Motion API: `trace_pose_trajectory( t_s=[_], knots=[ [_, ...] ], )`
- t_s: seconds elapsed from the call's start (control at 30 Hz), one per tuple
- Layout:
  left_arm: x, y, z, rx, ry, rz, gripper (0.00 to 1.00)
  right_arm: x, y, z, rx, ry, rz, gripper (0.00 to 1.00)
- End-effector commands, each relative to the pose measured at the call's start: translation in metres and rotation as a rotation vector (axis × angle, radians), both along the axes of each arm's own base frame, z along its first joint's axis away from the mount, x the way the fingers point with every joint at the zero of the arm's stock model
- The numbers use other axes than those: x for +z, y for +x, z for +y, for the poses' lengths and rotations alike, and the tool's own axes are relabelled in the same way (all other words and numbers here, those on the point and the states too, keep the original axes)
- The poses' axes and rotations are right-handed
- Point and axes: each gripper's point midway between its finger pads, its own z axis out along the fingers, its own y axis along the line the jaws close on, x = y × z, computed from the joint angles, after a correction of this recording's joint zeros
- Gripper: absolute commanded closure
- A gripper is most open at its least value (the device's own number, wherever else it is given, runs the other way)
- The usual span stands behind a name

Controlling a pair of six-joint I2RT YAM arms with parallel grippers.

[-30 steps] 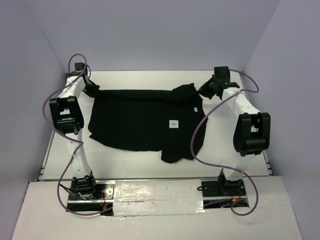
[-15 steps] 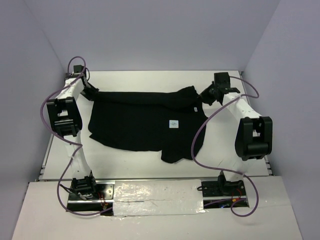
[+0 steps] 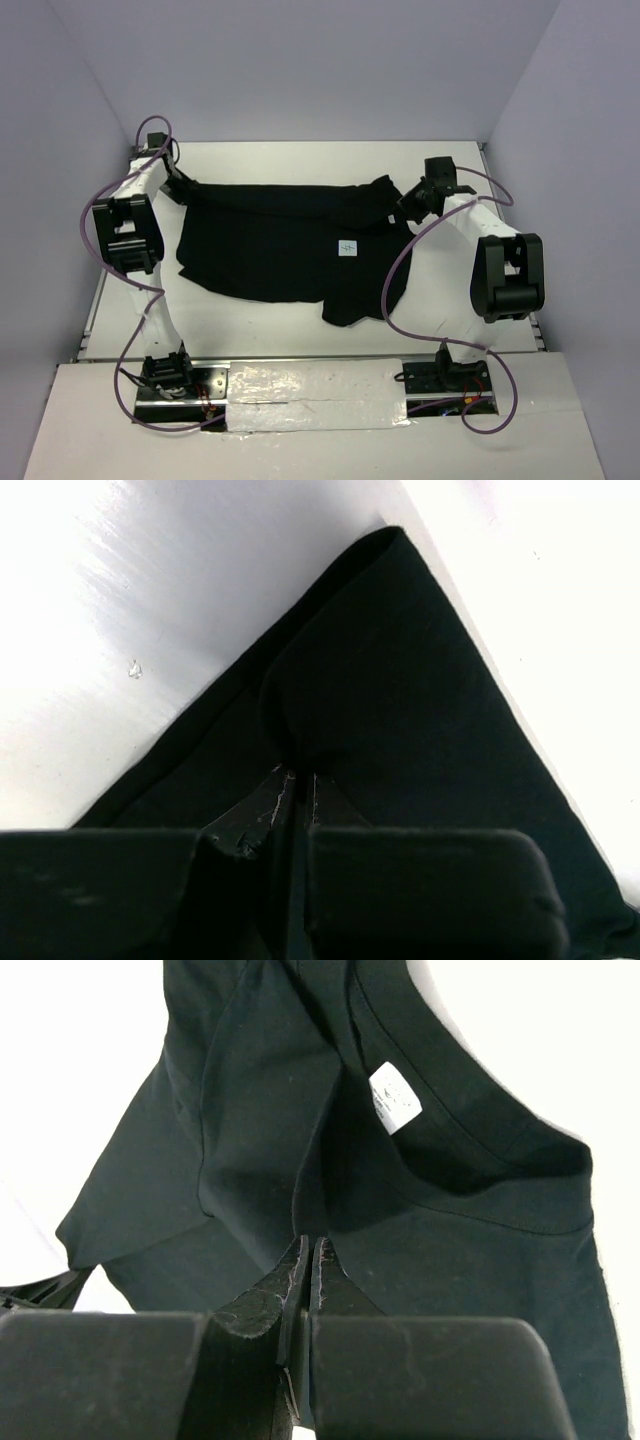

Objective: Fold and stack the t-shirts
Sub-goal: Fold the tshirt

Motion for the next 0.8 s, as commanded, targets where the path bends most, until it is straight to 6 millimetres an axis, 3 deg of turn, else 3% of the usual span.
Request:
trace_pose_trajectory(
  t_s=[0.0, 0.13, 0.37, 0.67, 0.73, 0.77],
  knots=[
    [0.044, 0.002, 0.007, -0.004, 0.032, -0.069, 1.0, 0.031, 0.008, 0.007, 0.007, 0.032, -0.087, 1.0],
    [0.055, -0.002, 0.007, 0.007, 0.026, -0.057, 1.0, 0.043, 0.008, 0.012, 0.005, 0.061, -0.107, 1.0],
    [0.054, -0.007, 0.005, 0.003, 0.019, -0.032, 1.0, 0.052, 0.001, 0.017, 0.0, 0.099, -0.114, 1.0],
    [0.045, -0.018, 0.001, -0.007, 0.012, 0.005, 1.0, 0.03, -0.013, 0.013, -0.006, 0.076, -0.061, 0.99],
    [0.041, -0.021, -0.001, -0.011, 0.014, 0.023, 0.93, 0.02, -0.015, 0.012, -0.005, 0.066, -0.04, 0.87],
    [0.04, -0.022, -0.001, -0.014, 0.015, 0.026, 0.81, 0.021, -0.014, 0.011, -0.007, 0.061, -0.041, 0.82]
  ],
)
